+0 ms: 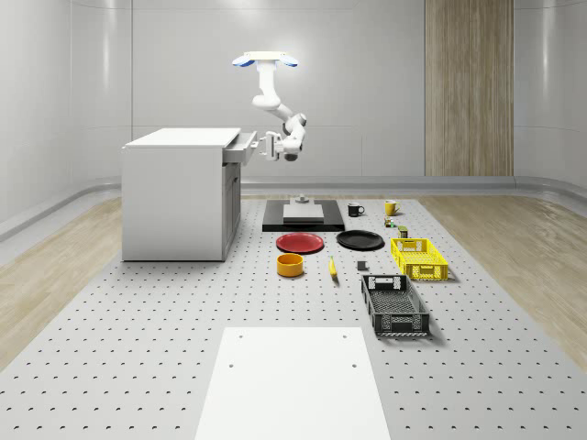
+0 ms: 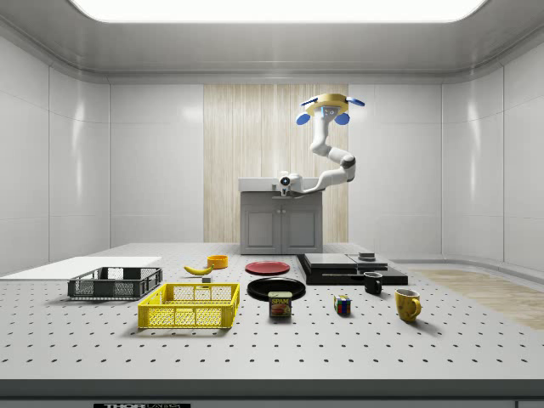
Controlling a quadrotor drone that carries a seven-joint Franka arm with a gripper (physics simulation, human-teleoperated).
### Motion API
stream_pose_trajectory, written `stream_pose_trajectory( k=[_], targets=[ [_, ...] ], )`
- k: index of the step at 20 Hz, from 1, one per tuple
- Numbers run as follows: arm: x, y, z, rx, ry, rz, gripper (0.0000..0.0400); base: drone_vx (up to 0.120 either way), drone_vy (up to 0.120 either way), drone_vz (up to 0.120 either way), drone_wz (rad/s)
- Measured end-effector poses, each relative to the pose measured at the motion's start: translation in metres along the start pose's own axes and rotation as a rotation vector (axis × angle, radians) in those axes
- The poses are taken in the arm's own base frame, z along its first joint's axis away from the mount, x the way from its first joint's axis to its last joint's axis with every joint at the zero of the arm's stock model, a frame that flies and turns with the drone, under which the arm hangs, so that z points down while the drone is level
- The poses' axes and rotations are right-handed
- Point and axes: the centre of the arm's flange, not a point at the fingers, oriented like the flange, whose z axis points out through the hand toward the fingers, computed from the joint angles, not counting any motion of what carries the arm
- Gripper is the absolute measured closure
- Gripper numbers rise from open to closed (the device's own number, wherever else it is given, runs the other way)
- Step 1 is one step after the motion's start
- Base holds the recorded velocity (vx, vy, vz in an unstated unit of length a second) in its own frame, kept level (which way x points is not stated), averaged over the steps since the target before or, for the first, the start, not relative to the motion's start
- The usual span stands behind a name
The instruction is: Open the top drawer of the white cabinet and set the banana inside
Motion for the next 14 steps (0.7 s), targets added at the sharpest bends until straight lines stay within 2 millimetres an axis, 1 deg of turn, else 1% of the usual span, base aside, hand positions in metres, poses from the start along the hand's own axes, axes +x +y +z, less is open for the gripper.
stream_pose_trajectory(
  k=[5, 6, 7, 8, 9, 10, 11, 13, 14],
  targets=[
    [0.000, 0.000, 0.013, 0.000, 0.000, 0.000, 0.0000, 0.000, 0.000, 0.000, 0.000],
    [0.000, 0.000, 0.014, 0.000, 0.000, 0.000, 0.0023, 0.000, 0.000, 0.000, 0.000],
    [-0.001, -0.001, 0.015, 0.000, 0.000, 0.000, 0.0084, 0.000, 0.000, 0.000, 0.000],
    [-0.001, -0.001, 0.016, 0.000, 0.000, 0.000, 0.0130, 0.000, 0.000, 0.000, 0.000],
    [-0.001, -0.001, 0.017, 0.000, 0.000, 0.000, 0.0167, 0.000, 0.000, 0.000, 0.000],
    [0.000, 0.000, 0.018, -0.002, 0.003, 0.002, 0.0174, 0.000, 0.000, 0.000, 0.000],
    [-0.005, -0.002, 0.017, -0.010, 0.011, 0.034, 0.0137, 0.000, 0.000, 0.000, 0.000],
    [-0.011, -0.003, 0.016, -0.022, 0.025, 0.051, 0.0103, 0.000, 0.000, 0.000, 0.000],
    [-0.006, -0.002, 0.015, -0.020, 0.025, 0.019, 0.0132, 0.000, 0.000, 0.000, 0.000]
  ],
)
